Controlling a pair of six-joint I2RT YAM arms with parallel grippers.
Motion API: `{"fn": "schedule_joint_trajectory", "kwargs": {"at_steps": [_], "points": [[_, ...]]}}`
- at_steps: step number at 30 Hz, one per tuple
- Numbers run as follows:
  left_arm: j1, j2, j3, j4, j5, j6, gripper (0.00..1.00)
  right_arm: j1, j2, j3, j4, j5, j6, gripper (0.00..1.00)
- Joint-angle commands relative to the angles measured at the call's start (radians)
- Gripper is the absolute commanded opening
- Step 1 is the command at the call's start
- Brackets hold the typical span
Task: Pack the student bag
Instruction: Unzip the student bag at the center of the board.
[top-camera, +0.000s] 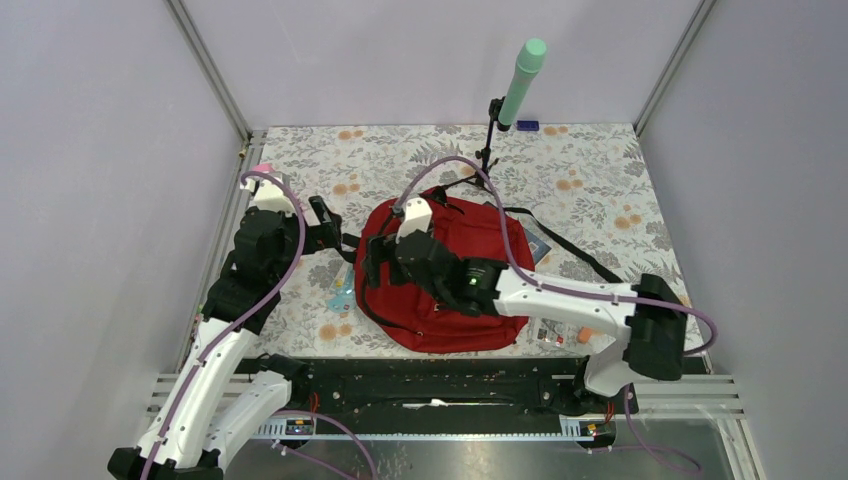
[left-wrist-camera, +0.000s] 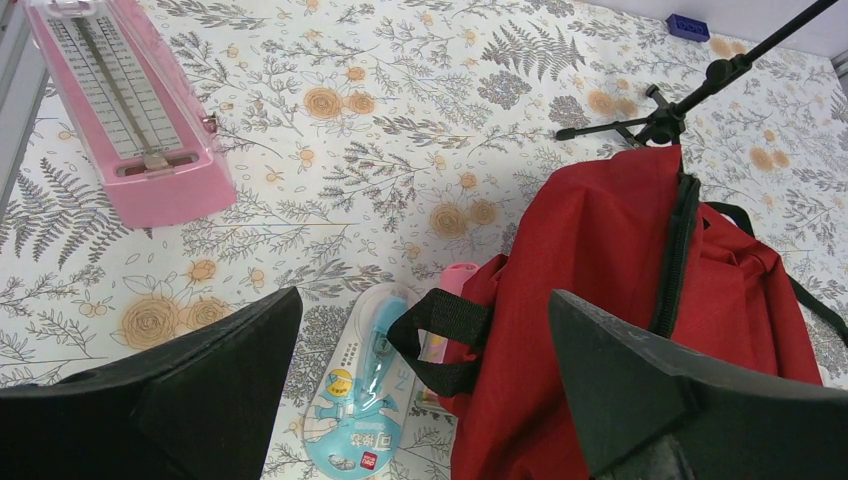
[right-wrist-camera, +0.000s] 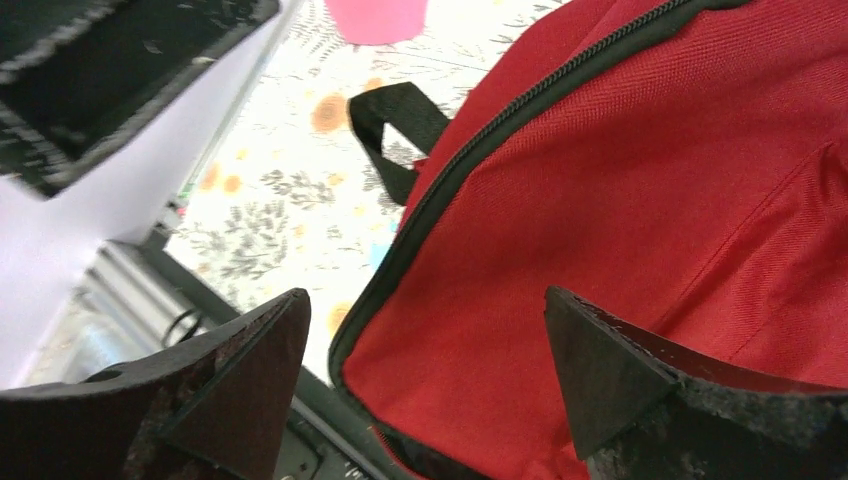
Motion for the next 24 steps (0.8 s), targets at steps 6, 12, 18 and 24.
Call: {"fn": "schedule_joint_trajectory", "kwargs": {"at_steps": [6,12,18,24], "points": [[0.006,0.012,-0.01,0.055,0.012,-0.01,0.99,0.018,0.121,0.134,-0.128,0.148,-0.052,0.8],[0.007,0.014,-0.009,0.055,0.005,-0.009,0.99,0.017,0.001,0.027,-0.014,0.151,-0.071,0.66],[0.007,0.015,-0.008,0.053,0.004,-0.007,0.99,0.013,-0.056,-0.039,-0.007,0.178,-0.108,0.53],[0.007,0.018,-0.008,0.051,0.002,-0.006,0.99,0.001,-0.068,-0.055,-0.023,0.153,-0.088,0.21]]}}
